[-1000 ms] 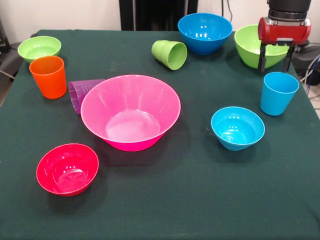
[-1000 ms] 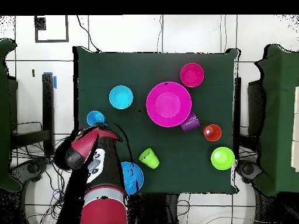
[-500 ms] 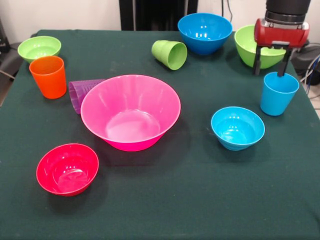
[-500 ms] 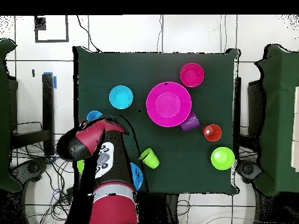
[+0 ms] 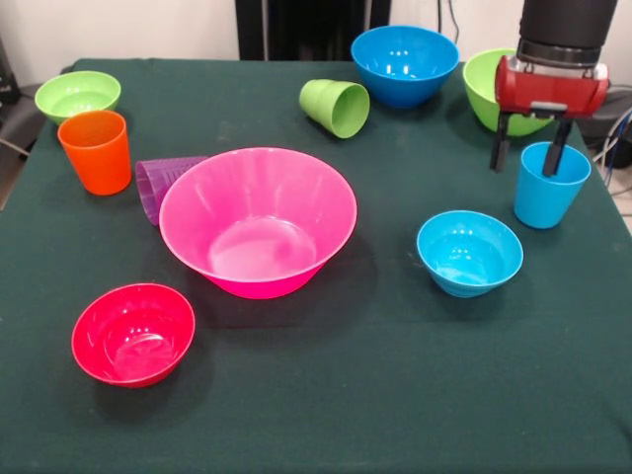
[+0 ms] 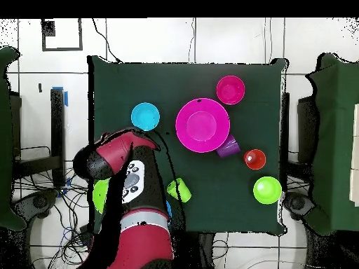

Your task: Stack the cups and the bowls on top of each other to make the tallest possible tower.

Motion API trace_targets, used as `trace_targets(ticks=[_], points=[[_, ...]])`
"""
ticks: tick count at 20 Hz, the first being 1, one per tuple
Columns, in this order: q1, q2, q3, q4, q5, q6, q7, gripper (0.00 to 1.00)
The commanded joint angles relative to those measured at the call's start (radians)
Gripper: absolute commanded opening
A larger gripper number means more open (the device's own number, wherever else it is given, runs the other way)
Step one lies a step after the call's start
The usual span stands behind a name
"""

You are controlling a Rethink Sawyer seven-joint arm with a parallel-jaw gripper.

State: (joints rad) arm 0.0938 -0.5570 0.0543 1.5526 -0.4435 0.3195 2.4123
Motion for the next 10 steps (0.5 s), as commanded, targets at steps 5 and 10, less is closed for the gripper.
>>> trace_targets(ticks=[5, 10], points=[[0.069, 0.139, -0.043, -0.156, -0.116, 0.008, -0.045, 1.00], [0.082, 0.190, -0.054, -0.196, -0.145, -0.016, -0.061, 1.00]])
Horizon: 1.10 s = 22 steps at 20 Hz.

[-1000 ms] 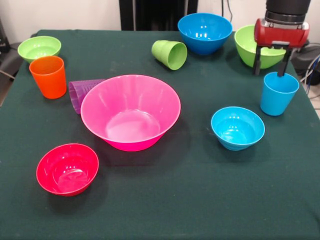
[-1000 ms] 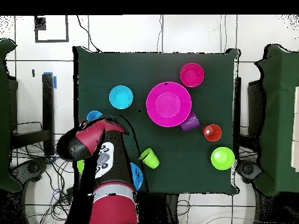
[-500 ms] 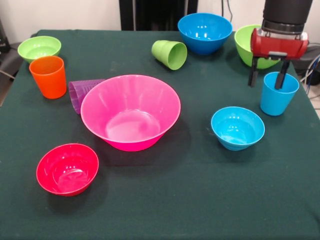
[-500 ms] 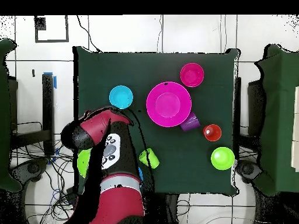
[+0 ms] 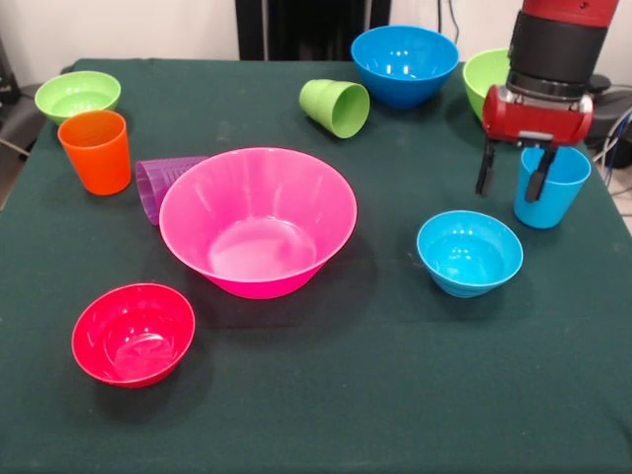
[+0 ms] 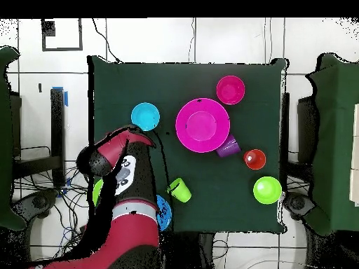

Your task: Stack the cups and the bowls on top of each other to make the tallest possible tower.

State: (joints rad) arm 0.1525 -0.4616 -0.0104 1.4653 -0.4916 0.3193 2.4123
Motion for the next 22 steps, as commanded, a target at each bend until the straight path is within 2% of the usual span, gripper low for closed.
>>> trace_targets(ticks=[1, 7, 12, 15, 18, 22], points=[[0.021, 0.100, 0.011, -0.116, -0.102, -0.018, -0.065, 1.00], [0.021, 0.125, 0.010, -0.133, -0.113, -0.033, -0.059, 1.00], [-0.003, 0.075, 0.044, -0.098, -0.097, 0.005, -0.097, 1.00], [-0.036, 0.005, 0.088, -0.052, -0.064, 0.076, -0.146, 1.00], [-0.077, -0.082, 0.148, -0.006, -0.006, 0.197, -0.209, 1.00], [-0.097, -0.147, 0.188, 0.002, 0.034, 0.323, -0.239, 1.00]])
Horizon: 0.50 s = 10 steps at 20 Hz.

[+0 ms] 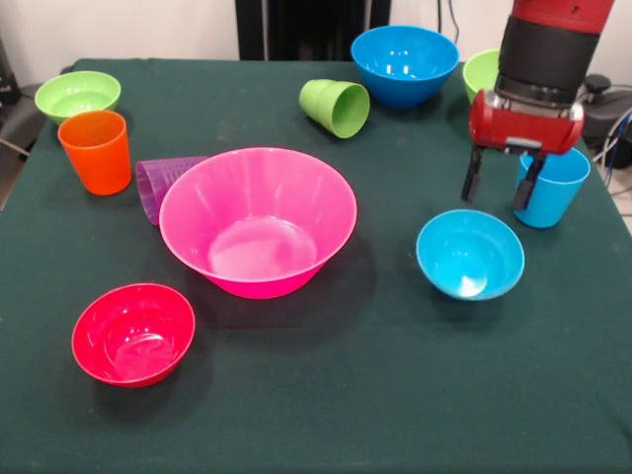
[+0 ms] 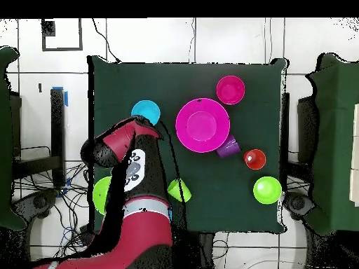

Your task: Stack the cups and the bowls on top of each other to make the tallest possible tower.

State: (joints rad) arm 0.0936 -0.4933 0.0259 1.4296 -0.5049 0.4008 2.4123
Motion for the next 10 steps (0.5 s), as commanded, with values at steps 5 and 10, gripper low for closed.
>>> trace_targets(ticks=[5, 10], points=[[-0.055, -0.127, 0.179, 0.029, 0.052, 0.296, -0.240, 1.00], [-0.068, -0.145, 0.202, 0.035, 0.053, 0.340, -0.236, 1.00]])
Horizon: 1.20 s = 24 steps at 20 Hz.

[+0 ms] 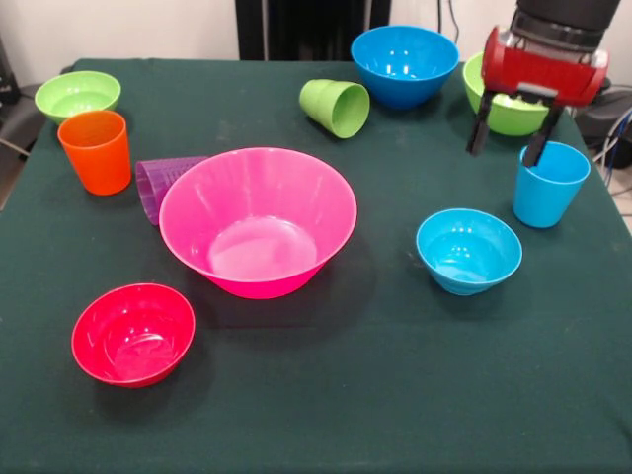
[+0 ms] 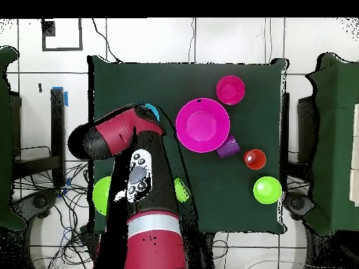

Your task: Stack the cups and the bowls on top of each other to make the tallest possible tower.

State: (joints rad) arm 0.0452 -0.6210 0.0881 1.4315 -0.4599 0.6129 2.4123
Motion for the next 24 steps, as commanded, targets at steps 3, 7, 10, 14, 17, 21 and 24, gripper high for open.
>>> trace_targets(ticks=[3, 7, 10, 14, 17, 21, 24], points=[[-0.016, -0.026, 0.146, 0.034, 0.006, 0.147, -0.226, 1.00], [0.043, -0.026, 0.116, 0.034, -0.033, 0.138, -0.163, 1.00], [0.117, -0.040, 0.076, 0.039, -0.015, 0.168, -0.051, 1.00], [0.157, -0.035, 0.049, 0.033, -0.002, 0.175, -0.004, 1.00], [0.149, -0.020, 0.050, 0.038, 0.005, 0.147, -0.013, 1.00], [0.142, 0.035, 0.034, 0.034, -0.027, 0.045, -0.003, 1.00], [0.144, 0.087, 0.015, 0.015, -0.063, -0.033, 0.017, 1.00]])
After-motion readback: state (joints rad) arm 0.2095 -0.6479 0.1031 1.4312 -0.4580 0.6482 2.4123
